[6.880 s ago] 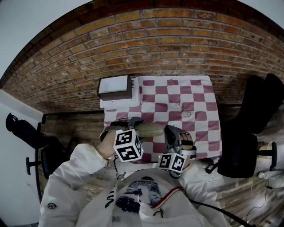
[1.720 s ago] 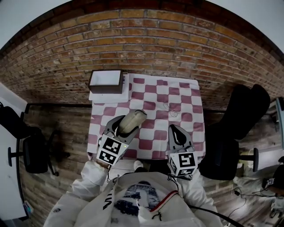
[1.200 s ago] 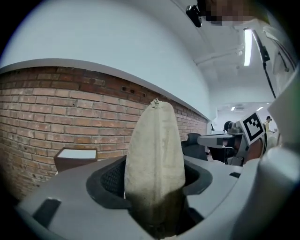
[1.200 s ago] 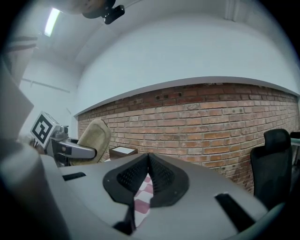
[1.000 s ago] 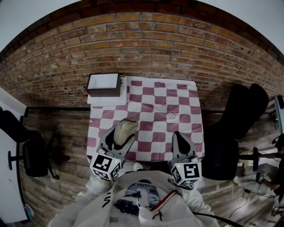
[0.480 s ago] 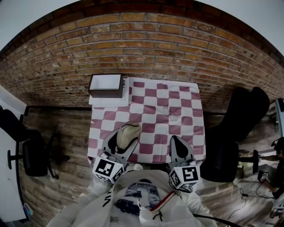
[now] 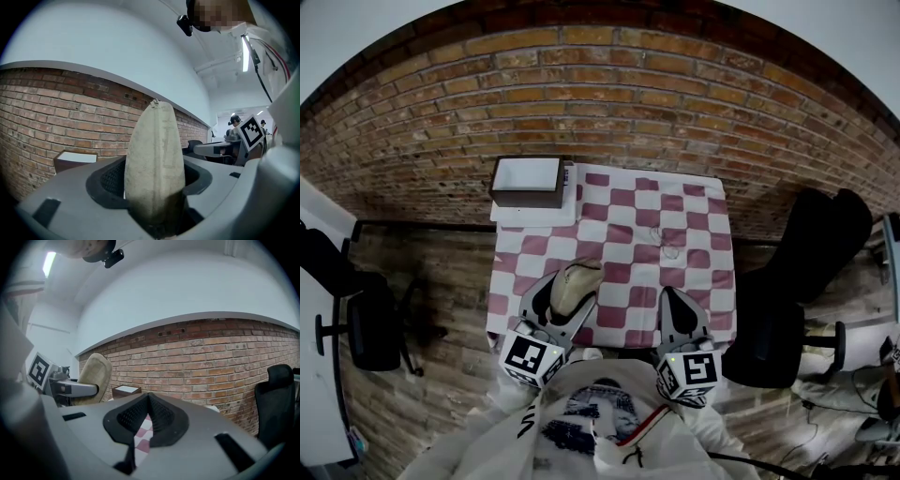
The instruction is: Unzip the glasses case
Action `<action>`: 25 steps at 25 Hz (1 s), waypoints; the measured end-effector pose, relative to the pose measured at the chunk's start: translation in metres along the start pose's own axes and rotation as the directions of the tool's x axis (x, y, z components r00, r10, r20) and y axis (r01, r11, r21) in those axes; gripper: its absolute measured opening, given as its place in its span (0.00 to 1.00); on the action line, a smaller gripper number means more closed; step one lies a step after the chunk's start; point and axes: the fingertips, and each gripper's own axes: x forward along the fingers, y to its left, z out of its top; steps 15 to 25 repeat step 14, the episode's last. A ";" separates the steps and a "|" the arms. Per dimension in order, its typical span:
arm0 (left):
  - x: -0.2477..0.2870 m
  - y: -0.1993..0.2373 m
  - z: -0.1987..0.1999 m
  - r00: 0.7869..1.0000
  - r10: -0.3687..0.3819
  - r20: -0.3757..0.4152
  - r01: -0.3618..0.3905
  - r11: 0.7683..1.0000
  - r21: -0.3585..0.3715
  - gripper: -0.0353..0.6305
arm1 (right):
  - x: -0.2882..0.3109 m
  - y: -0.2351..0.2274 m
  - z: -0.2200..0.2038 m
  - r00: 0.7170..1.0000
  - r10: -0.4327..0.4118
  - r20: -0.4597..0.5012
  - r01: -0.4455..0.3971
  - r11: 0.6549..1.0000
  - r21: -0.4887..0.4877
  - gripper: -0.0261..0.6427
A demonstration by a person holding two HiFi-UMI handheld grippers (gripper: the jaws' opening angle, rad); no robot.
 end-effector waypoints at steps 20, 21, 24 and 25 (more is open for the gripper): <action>0.004 -0.001 -0.001 0.999 -0.032 -0.022 0.031 0.999 -0.006 0.49 | 0.009 0.004 0.006 1.000 -0.007 -0.004 0.007 1.000 0.012 0.06; 0.004 -0.001 -0.001 0.999 -0.032 -0.022 0.031 0.999 -0.006 0.49 | 0.009 0.004 0.006 1.000 -0.007 -0.004 0.007 1.000 0.012 0.06; 0.004 -0.001 -0.001 0.999 -0.032 -0.022 0.031 0.999 -0.006 0.49 | 0.009 0.004 0.006 1.000 -0.007 -0.004 0.007 1.000 0.012 0.06; 0.004 -0.001 -0.001 0.999 -0.032 -0.022 0.031 0.999 -0.006 0.49 | 0.009 0.004 0.006 1.000 -0.007 -0.004 0.007 1.000 0.012 0.06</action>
